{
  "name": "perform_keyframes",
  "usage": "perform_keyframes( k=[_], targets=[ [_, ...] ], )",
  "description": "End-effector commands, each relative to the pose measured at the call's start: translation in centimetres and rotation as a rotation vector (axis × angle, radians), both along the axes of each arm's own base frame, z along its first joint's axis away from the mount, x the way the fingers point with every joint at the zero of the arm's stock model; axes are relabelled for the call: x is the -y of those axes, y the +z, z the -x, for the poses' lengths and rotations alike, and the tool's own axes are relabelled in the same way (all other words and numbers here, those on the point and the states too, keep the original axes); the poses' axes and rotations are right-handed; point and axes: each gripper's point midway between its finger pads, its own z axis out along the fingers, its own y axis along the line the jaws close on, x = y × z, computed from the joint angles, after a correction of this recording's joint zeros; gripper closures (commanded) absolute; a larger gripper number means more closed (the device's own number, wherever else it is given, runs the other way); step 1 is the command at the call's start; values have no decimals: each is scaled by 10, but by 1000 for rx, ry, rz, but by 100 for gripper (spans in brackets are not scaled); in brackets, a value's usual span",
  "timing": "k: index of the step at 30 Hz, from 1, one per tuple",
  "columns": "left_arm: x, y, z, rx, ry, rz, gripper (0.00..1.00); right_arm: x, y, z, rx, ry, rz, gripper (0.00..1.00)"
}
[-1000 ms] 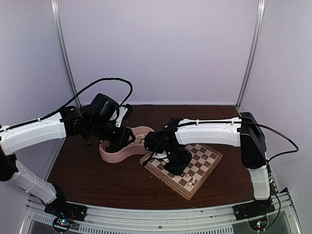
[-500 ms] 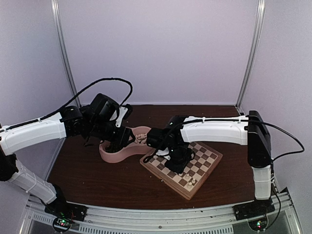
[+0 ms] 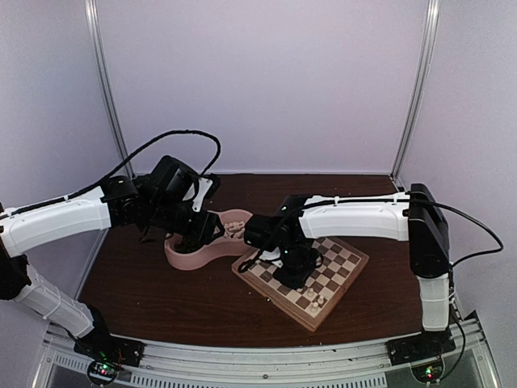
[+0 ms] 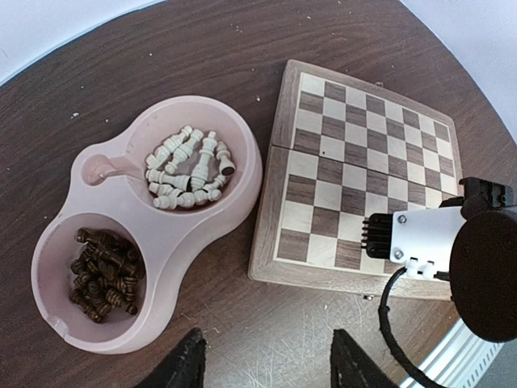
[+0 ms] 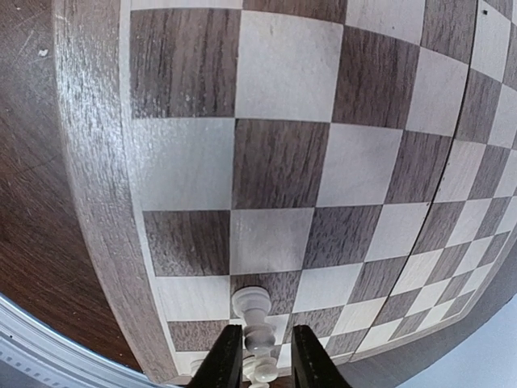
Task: Set up the chess pieces on the board
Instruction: Place the pawn at f2.
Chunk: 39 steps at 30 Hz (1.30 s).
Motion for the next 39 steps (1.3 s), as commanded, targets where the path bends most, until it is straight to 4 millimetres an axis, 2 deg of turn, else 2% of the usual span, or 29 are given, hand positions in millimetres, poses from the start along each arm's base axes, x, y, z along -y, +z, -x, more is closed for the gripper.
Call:
perform_keyframes(
  k=[1, 7, 12, 24, 28, 30, 34, 39],
  targets=[
    [3, 0, -1, -10, -3, 4, 46, 0, -4, -1, -11, 1, -7, 77],
    [5, -1, -2, -14, -6, 2, 46, 2, -6, -2, -12, -1, -2, 78],
    [6, -2, -2, -16, -6, 2, 46, 6, -7, -3, -10, -5, 12, 83],
    [7, -3, -2, -22, -6, 3, 46, 11, -6, -1, -11, -10, 19, 83],
    [7, -3, -2, -22, -7, 4, 46, 9, -2, -3, 2, -12, 2, 72],
    [7, -2, -2, -20, -8, 6, 46, 6, 3, -5, 13, -12, -14, 68],
    [6, -1, -2, -18, -5, 2, 46, 0, 19, -10, 52, -11, -67, 66],
    [0, -4, -4, -9, 12, -23, 46, -14, 55, -18, 118, -29, -245, 67]
  ],
)
